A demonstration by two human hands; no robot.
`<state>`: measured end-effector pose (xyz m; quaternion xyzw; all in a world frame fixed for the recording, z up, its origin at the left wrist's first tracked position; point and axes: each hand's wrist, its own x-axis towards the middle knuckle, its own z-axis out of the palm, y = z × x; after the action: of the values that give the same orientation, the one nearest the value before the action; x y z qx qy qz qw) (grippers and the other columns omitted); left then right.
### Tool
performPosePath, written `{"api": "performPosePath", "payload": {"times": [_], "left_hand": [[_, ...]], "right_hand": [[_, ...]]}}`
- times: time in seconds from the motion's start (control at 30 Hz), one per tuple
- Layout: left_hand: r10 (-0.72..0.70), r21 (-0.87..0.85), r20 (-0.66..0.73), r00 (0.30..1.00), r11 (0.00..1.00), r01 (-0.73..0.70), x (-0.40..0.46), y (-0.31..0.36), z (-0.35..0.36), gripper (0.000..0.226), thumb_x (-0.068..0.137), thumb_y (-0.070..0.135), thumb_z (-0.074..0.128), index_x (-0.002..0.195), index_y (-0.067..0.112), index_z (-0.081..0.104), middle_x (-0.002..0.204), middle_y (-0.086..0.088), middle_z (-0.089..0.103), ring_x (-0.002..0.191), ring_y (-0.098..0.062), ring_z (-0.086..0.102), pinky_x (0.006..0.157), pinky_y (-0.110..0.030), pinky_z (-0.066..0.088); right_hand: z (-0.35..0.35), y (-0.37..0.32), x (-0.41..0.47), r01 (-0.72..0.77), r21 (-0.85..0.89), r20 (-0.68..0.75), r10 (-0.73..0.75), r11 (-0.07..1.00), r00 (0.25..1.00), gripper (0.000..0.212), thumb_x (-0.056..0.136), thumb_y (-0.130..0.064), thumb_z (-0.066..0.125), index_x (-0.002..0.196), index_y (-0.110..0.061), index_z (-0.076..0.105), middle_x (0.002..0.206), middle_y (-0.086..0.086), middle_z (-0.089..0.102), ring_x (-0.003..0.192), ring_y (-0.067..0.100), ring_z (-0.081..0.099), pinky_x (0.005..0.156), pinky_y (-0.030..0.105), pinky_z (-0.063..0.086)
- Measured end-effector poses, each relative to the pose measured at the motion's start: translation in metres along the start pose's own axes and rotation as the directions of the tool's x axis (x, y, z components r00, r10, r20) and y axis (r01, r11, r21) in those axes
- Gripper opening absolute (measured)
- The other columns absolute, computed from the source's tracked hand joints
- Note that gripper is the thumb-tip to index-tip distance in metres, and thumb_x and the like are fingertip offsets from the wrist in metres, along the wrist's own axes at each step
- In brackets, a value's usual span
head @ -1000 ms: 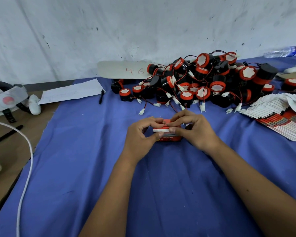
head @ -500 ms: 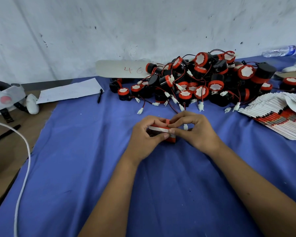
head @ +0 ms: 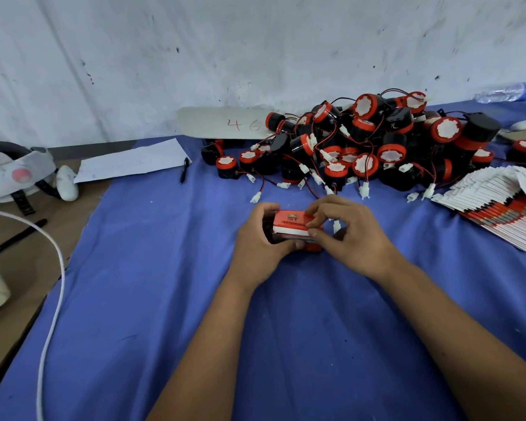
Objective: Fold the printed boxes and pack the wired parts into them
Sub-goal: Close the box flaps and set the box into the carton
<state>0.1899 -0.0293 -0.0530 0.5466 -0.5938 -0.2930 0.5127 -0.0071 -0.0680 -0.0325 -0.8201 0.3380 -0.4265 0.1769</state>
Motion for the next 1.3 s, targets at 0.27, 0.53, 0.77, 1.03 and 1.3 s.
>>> {"api": "performPosePath", "payload": {"times": [0.27, 0.53, 0.77, 1.03, 1.3], "left_hand": [[0.033, -0.269, -0.082, 0.996, 0.962, -0.055, -0.003, 0.014, -0.002, 0.041, 0.082, 0.013, 0.087, 0.12, 0.018, 0.071, 0.115, 0.002, 0.073, 0.107, -0.017, 0.071, 0.092, -0.035, 0.059], [0.159, 0.107, 0.181, 0.971, 0.978, -0.181, -0.005, 0.024, 0.006, 0.102, 0.066, 0.016, 0.098, 0.152, 0.019, 0.043, 0.158, 0.003, 0.041, 0.146, -0.014, 0.042, 0.113, -0.041, 0.047], [0.254, 0.255, 0.042, 0.966, 0.932, -0.256, -0.005, 0.02, 0.014, 0.081, 0.076, 0.015, 0.087, 0.146, 0.014, 0.047, 0.142, 0.001, 0.055, 0.128, -0.017, 0.055, 0.1, -0.044, 0.054], [0.257, 0.204, 0.053, 0.965, 0.943, -0.263, -0.007, 0.024, 0.012, 0.075, 0.074, 0.012, 0.085, 0.141, 0.018, 0.051, 0.134, 0.005, 0.059, 0.121, -0.016, 0.059, 0.093, -0.041, 0.057], [0.282, 0.251, 0.087, 0.956, 0.922, -0.295, -0.006, 0.028, 0.01, 0.074, 0.073, 0.006, 0.085, 0.138, 0.016, 0.051, 0.131, 0.005, 0.058, 0.117, -0.011, 0.057, 0.096, -0.029, 0.052]], "right_hand": [[0.006, -0.003, -0.001, -0.109, 0.209, -0.087, 0.13, 0.972, 0.988, 0.009, 0.09, -0.033, 0.072, 0.096, -0.026, 0.068, 0.099, -0.01, 0.07, 0.084, 0.014, 0.07, 0.059, 0.023, 0.052], [0.004, -0.003, 0.002, -0.044, 0.162, 0.021, 0.041, 0.986, 0.999, 0.052, 0.087, -0.026, 0.055, 0.137, -0.04, 0.056, 0.131, -0.026, 0.06, 0.118, 0.007, 0.06, 0.087, 0.016, 0.052], [0.007, 0.0, 0.0, -0.112, 0.239, -0.015, 0.119, 0.964, 0.993, 0.044, 0.096, -0.016, 0.067, 0.135, -0.036, 0.063, 0.121, -0.011, 0.068, 0.11, 0.013, 0.065, 0.089, 0.021, 0.054], [0.0, -0.005, 0.001, -0.197, 0.393, 0.099, 0.172, 0.898, 0.98, 0.046, 0.094, -0.005, 0.067, 0.132, -0.032, 0.066, 0.121, 0.0, 0.06, 0.112, 0.011, 0.061, 0.082, 0.024, 0.057], [0.002, -0.007, 0.001, -0.159, 0.377, 0.11, 0.126, 0.913, 0.986, 0.041, 0.094, -0.024, 0.066, 0.135, -0.028, 0.065, 0.131, 0.001, 0.05, 0.124, 0.016, 0.055, 0.08, 0.041, 0.06]]}}
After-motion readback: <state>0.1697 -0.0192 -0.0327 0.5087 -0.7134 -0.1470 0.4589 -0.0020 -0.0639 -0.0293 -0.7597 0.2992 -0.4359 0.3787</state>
